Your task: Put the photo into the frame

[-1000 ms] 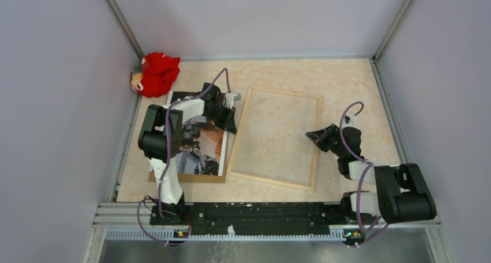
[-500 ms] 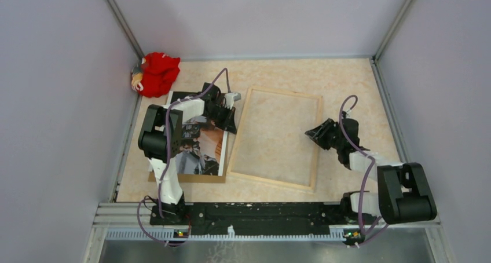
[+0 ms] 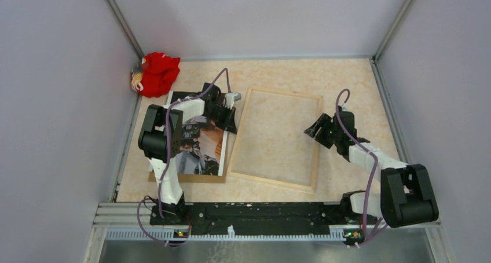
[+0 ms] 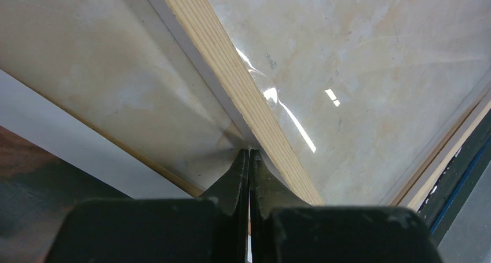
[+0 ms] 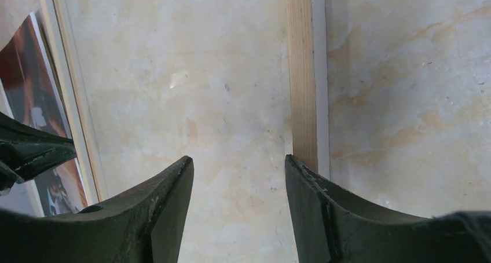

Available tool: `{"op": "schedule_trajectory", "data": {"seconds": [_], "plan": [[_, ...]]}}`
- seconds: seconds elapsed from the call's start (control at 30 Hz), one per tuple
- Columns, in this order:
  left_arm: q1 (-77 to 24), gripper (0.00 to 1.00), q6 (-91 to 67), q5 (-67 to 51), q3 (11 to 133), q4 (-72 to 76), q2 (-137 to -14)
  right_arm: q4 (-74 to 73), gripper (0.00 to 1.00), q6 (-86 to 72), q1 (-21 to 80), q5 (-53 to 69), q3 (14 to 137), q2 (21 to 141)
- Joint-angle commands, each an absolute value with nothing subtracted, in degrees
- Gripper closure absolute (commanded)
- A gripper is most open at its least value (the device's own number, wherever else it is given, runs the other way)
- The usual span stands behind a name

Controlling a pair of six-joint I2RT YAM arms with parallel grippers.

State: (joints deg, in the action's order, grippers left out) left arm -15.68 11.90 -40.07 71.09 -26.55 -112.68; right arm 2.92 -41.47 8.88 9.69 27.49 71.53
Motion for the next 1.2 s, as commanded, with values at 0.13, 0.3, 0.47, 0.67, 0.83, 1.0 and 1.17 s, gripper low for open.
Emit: {"op": "schedule_trajectory", "data": {"seconds": [0.13, 0.3, 0.47, 0.67, 0.83, 1.0, 1.17], "plan": [[-16.26, 1.00, 12.72, -39.21, 69.78, -25.59, -114.02, -2.69, 0.39, -38.34, 10.67, 6.58, 31.50, 71.28], [-16.26, 1.00, 12.75, -39.28, 69.92, -25.69, -114.08, -10.23, 0.32, -34.91, 14.84, 0.50, 36.43, 73.05], [-16.26, 1.00, 12.69, -39.37, 70.05, -25.87, -114.17, -15.98, 0.31, -32.79, 19.06, -7.99, 40.69, 75.35], [-16.26, 1.00, 12.84, -39.19, 70.03, -25.97, -113.99, -20.06, 0.30, -31.45, 23.06, -13.86, 44.40, 78.78], [-16.26, 1.00, 12.90, -39.14, 69.89, -26.02, -113.99, -22.55, 0.30, -30.36, 26.47, -18.95, 47.56, 80.62], [-16.17, 1.00, 13.03, -39.25, 69.96, -26.16, -113.95, -22.44, 0.30, -29.92, 26.72, -18.90, 48.89, 80.83], [-16.17, 1.00, 13.02, -39.11, 70.12, -26.27, -113.82, -21.56, 0.32, -29.97, 26.73, -17.27, 49.22, 81.26]]}}
